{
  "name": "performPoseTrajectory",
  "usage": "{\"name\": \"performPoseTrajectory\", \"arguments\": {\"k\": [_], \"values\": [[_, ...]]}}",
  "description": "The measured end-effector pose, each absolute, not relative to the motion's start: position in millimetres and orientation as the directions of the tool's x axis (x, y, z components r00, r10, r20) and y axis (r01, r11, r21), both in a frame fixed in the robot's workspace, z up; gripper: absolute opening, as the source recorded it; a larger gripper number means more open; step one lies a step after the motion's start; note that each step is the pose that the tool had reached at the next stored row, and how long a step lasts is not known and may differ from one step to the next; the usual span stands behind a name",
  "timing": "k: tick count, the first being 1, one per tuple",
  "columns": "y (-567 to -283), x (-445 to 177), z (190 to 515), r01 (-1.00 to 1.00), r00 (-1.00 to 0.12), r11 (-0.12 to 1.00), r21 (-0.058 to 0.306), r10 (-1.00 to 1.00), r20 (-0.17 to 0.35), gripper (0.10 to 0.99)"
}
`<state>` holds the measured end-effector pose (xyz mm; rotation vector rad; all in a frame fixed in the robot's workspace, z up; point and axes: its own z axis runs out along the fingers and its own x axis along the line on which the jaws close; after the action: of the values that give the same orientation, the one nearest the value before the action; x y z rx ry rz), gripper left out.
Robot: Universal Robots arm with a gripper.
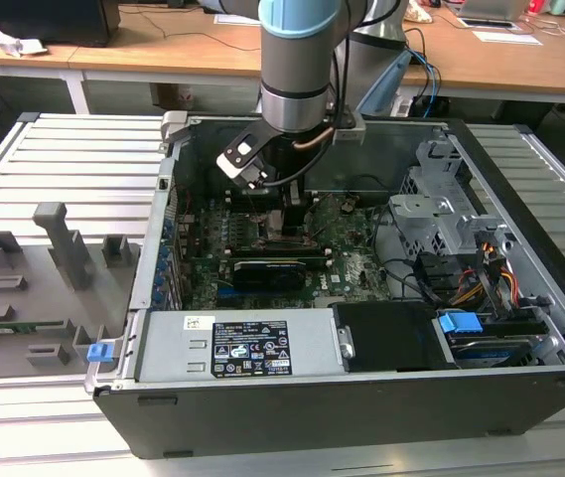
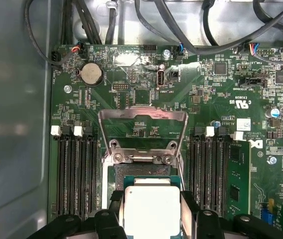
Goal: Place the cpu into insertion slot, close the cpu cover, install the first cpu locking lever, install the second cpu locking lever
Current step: 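Place the cpu into insertion slot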
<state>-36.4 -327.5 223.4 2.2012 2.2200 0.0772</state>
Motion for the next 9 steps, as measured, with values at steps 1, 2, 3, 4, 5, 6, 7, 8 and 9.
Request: {"name": "performPoseTrajectory", "arguments": {"k": [1, 2, 3, 4, 5, 6, 7, 8, 9], "values": [[-327.5, -36.4, 222.7, 0.999, -0.009, 0.008, 0.045, 1.0, 0.025, 0.541], [-327.5, -36.4, 221.7, 0.999, -0.009, 0.008, 0.045, 1.0, 0.025, 0.541], [-327.4, -36.4, 220.4, 0.999, -0.009, 0.008, 0.045, 1.0, 0.025, 0.541], [-327.3, -36.4, 219.4, 0.999, -0.009, 0.008, 0.045, 1.0, 0.025, 0.541], [-327.2, -36.4, 218.7, 0.999, -0.009, 0.008, 0.045, 1.0, 0.025, 0.541], [-326.9, -36.5, 218.2, 0.999, -0.009, 0.008, 0.045, 1.0, 0.025, 0.541], [-326.7, -36.4, 217.2, 0.999, -0.009, 0.008, 0.045, 1.0, 0.025, 0.541], [-326.7, -36.4, 216.4, 0.999, -0.009, 0.008, 0.045, 1.0, 0.025, 0.541], [-326.6, -36.4, 215.6, 0.999, -0.009, 0.008, 0.045, 1.0, 0.025, 0.541]]}}
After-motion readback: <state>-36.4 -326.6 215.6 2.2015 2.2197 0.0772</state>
